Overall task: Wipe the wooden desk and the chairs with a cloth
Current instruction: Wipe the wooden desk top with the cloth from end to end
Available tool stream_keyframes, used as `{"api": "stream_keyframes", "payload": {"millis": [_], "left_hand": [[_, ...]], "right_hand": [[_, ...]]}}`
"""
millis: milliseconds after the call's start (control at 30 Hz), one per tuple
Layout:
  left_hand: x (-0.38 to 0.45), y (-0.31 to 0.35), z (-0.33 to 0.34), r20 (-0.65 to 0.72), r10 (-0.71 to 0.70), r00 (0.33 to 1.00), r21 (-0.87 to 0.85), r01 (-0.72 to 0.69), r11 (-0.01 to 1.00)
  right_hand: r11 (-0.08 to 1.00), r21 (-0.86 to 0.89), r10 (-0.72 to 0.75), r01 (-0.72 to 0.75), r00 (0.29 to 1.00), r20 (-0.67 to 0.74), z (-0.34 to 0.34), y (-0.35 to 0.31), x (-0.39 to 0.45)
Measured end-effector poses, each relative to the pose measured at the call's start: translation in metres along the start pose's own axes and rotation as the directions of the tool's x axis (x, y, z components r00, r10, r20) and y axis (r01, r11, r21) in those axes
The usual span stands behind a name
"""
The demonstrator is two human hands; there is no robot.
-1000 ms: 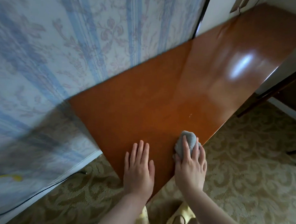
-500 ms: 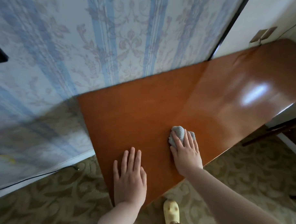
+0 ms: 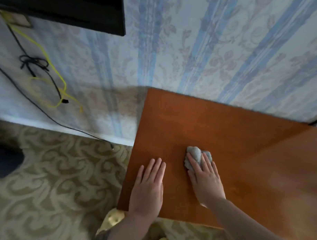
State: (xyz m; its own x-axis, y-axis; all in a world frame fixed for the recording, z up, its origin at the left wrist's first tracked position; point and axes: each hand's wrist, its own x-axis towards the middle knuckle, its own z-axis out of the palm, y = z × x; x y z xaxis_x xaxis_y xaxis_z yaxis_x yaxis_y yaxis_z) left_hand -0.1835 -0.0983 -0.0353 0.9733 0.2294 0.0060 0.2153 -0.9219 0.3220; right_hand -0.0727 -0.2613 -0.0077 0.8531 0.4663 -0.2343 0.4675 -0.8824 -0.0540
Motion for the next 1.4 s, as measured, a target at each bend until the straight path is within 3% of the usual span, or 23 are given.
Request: {"api": "stream_keyframes", "payload": {"millis": [100,167,267,333,367,433,500,567,633,733,833,967,1067,1133,1200,1267,1300,1333,1400], "left_hand": [[-0.007,0.017,0.003,-0.046,-0.106,0.993,-0.034,0.104,0.994],[-0.008,0.018,0.005,-0.059,-0.13,0.99,-0.052,0.127,0.991],[-0.014,0.013,0.005,-0.042,-0.121,0.992,-0.065,0.119,0.991],[-0.019,0.01,0.007,-0.038,-0.094,0.995,-0.051,0.092,0.994],[-0.022,0.009,0.008,-0.028,-0.081,0.996,-0.053,0.08,0.995],[-0.027,0.01,0.01,-0.005,-0.065,0.998,-0.07,0.065,0.995],[-0.03,0.007,0.009,0.027,-0.025,0.999,-0.058,0.027,0.998],[-0.026,-0.01,0.003,0.063,0.089,0.994,-0.023,-0.088,0.996],[-0.019,-0.031,-0.008,0.148,0.248,0.958,-0.025,-0.247,0.969],[-0.013,-0.054,-0.014,0.171,0.391,0.904,-0.017,-0.394,0.919],[-0.017,-0.049,-0.004,0.063,0.346,0.936,-0.032,-0.344,0.938],[-0.026,-0.02,0.009,-0.042,0.13,0.991,-0.126,-0.135,0.983],[-0.028,-0.007,0.012,-0.06,0.055,0.997,-0.126,-0.062,0.99],[-0.028,-0.008,0.012,-0.046,0.062,0.997,-0.121,-0.067,0.99],[-0.032,-0.013,0.011,-0.023,0.136,0.99,-0.107,-0.138,0.985],[-0.036,-0.018,0.01,0.012,0.311,0.95,-0.062,-0.309,0.949],[-0.036,-0.02,0.01,0.029,0.378,0.925,-0.037,-0.377,0.925],[-0.037,-0.021,0.01,0.037,0.41,0.911,-0.025,-0.41,0.912],[-0.036,-0.022,0.012,0.027,0.413,0.91,-0.019,-0.413,0.911]], "right_hand": [[0.998,0.057,0.023,-0.022,1.0,-0.019,-0.004,-0.025,0.019],[0.985,-0.007,-0.169,0.17,0.985,0.046,-0.007,-0.03,0.021],[0.824,-0.155,-0.511,0.545,0.833,0.21,-0.02,-0.014,0.03],[0.705,-0.25,-0.583,0.663,0.743,0.328,-0.036,-0.002,0.052],[0.687,-0.276,-0.579,0.672,0.736,0.351,-0.043,-0.003,0.064],[0.756,-0.218,-0.549,0.617,0.78,0.3,-0.045,-0.025,0.084],[0.877,-0.009,-0.475,0.481,0.869,0.138,-0.032,-0.063,0.093],[0.916,0.124,-0.385,0.383,0.923,-0.009,-0.018,-0.092,0.092],[0.913,0.126,-0.387,0.388,0.922,-0.03,-0.013,-0.097,0.086],[0.84,0.06,-0.543,0.539,0.837,0.076,-0.022,-0.083,0.08],[0.796,0.005,-0.597,0.605,0.784,0.169,-0.029,-0.075,0.088],[0.858,0.038,-0.513,0.512,0.852,0.103,-0.02,-0.093,0.109],[0.89,0.039,-0.455,0.454,0.89,0.025,-0.015,-0.121,0.112],[0.815,0.016,-0.579,0.579,0.813,0.06,-0.014,-0.131,0.098],[0.626,-0.03,-0.764,0.779,0.621,0.176,-0.014,-0.127,0.079],[0.471,-0.019,-0.831,0.882,0.451,0.326,-0.029,-0.117,0.08],[0.448,-0.022,-0.829,0.894,0.425,0.364,-0.038,-0.114,0.091],[0.462,-0.045,-0.815,0.886,0.444,0.372,-0.047,-0.114,0.104],[0.553,-0.097,-0.76,0.828,0.549,0.347,-0.054,-0.124,0.12]]}}
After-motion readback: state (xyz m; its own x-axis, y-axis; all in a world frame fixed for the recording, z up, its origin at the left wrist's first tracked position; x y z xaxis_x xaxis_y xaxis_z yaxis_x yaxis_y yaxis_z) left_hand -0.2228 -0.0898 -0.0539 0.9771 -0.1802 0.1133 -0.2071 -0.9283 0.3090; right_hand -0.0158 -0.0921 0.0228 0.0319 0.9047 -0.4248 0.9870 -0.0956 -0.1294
